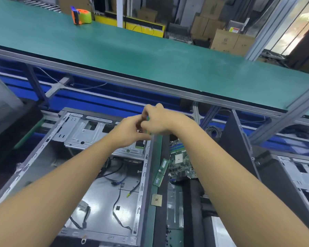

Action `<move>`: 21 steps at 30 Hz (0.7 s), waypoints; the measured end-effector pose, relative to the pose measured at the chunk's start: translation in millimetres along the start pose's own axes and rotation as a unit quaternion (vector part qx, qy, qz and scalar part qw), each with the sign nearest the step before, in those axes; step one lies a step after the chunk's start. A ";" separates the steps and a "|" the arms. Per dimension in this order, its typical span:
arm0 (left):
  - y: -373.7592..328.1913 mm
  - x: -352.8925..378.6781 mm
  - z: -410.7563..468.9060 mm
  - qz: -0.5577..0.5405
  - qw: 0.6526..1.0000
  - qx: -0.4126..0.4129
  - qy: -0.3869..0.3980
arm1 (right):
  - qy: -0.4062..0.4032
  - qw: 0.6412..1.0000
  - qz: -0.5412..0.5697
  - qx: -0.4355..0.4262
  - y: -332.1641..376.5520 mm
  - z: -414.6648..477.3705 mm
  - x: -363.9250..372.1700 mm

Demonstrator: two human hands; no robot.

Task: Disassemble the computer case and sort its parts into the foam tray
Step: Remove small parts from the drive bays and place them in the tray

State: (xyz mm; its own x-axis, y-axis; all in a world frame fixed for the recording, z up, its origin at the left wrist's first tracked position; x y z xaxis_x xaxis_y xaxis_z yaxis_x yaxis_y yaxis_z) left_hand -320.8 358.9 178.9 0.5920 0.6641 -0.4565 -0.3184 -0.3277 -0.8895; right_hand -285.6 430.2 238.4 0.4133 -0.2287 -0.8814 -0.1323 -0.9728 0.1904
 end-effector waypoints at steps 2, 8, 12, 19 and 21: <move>1.5 1.3 1.7 0.034 0.999 -0.010 -0.022 | -0.049 0.998 0.029 0.039 -7.6 -1.4 -2.9; 7.1 18.3 -3.3 -0.050 0.996 -0.018 0.078 | -0.073 0.997 -0.009 0.004 -0.5 -0.6 -7.5; 3.8 10.2 -3.8 -0.109 0.993 0.015 0.051 | 0.015 1.000 0.001 -0.024 4.4 -10.4 -5.1; -1.2 18.7 8.1 0.079 0.996 0.015 0.042 | -0.095 0.987 -0.019 0.128 -10.9 -16.0 -7.9; -2.5 25.2 6.9 0.034 0.994 0.030 0.103 | -0.114 0.985 -0.033 0.124 -9.2 -14.4 -9.1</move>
State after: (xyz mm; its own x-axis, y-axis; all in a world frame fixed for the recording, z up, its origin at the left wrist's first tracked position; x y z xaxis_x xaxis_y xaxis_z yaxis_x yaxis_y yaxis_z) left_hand -310.3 381.1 169.8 0.7047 0.4879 -0.5151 -0.4024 -0.3231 -0.8566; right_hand -275.2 440.7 250.9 0.2191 -0.1230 -0.9679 -0.3397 -0.9396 0.0425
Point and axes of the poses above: each hand's wrist, its own z-axis towards the middle knuckle, its own x-axis out of the palm, y = z × x, the point moved 10 cm from there along z, towards the middle knuckle, and after that the axes turned 4 degrees about y, right-handed, at the moved point
